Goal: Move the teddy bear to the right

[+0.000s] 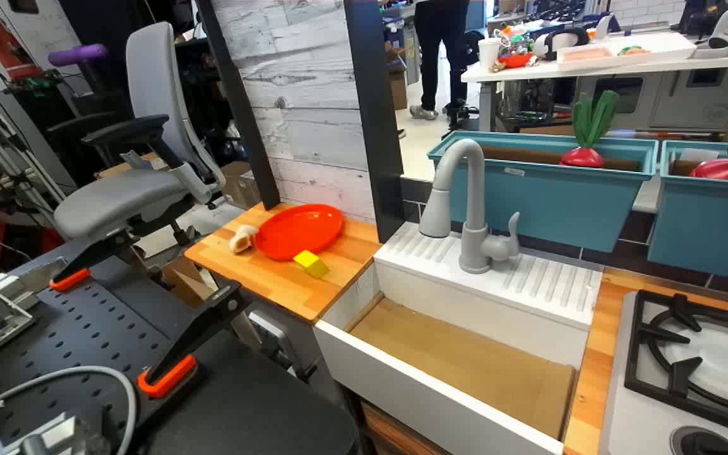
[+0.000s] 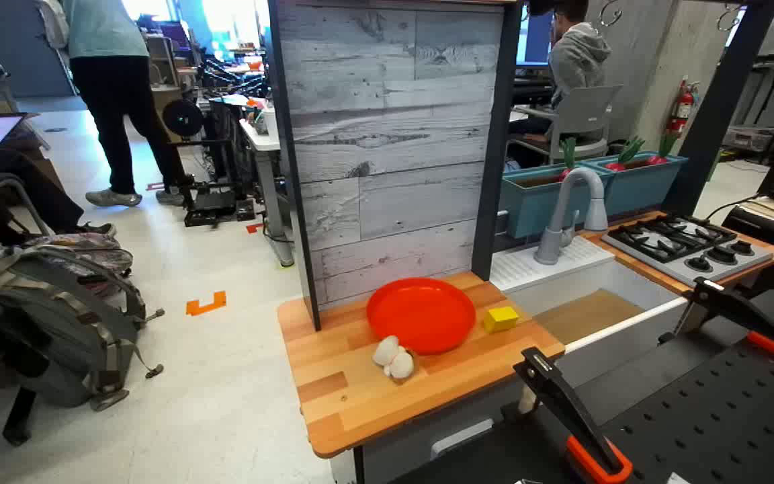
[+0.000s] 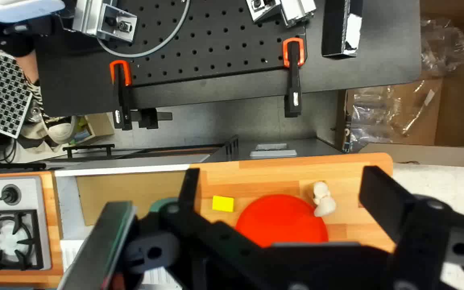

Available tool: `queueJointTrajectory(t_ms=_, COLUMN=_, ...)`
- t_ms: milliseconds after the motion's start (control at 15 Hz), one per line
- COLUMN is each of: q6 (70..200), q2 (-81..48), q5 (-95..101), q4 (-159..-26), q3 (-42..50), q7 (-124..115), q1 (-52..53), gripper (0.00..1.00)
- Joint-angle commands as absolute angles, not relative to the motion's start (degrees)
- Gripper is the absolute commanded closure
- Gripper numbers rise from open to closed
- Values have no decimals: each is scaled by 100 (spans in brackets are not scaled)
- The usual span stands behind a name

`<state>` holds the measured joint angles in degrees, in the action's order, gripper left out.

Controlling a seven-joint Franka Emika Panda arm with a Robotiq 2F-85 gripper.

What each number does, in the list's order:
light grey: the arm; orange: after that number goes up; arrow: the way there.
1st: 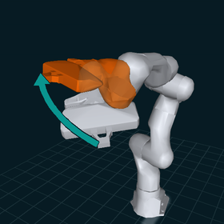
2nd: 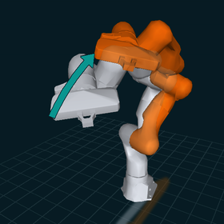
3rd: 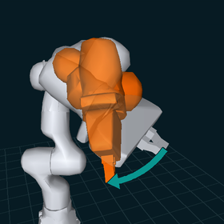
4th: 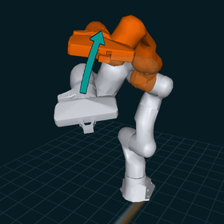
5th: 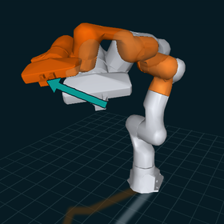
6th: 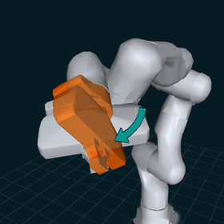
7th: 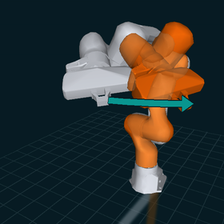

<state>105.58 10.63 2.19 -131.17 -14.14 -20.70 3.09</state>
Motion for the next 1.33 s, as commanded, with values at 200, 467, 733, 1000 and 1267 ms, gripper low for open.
queueJointTrajectory(t_ms=200, q6=10550, q2=1055, q5=244, q4=-13110, q3=-1272, q7=-2091, q1=456, gripper=0)
queueJointTrajectory(t_ms=467, q6=11086, q2=789, q5=487, q4=-13104, q3=-1320, q7=-2370, q1=459, gripper=0)
queueJointTrajectory(t_ms=733, q6=11987, q2=235, q5=919, q4=-13101, q3=-1287, q7=-2804, q1=444, gripper=0)
queueJointTrajectory(t_ms=1000, q6=12674, q2=-490, q5=1247, q4=-13072, q3=-1121, q7=-2914, q1=500, gripper=0)
queueJointTrajectory(t_ms=1267, q6=13032, q2=-1460, q5=1381, q4=-12747, q3=-888, q7=-2865, q1=657, gripper=0)
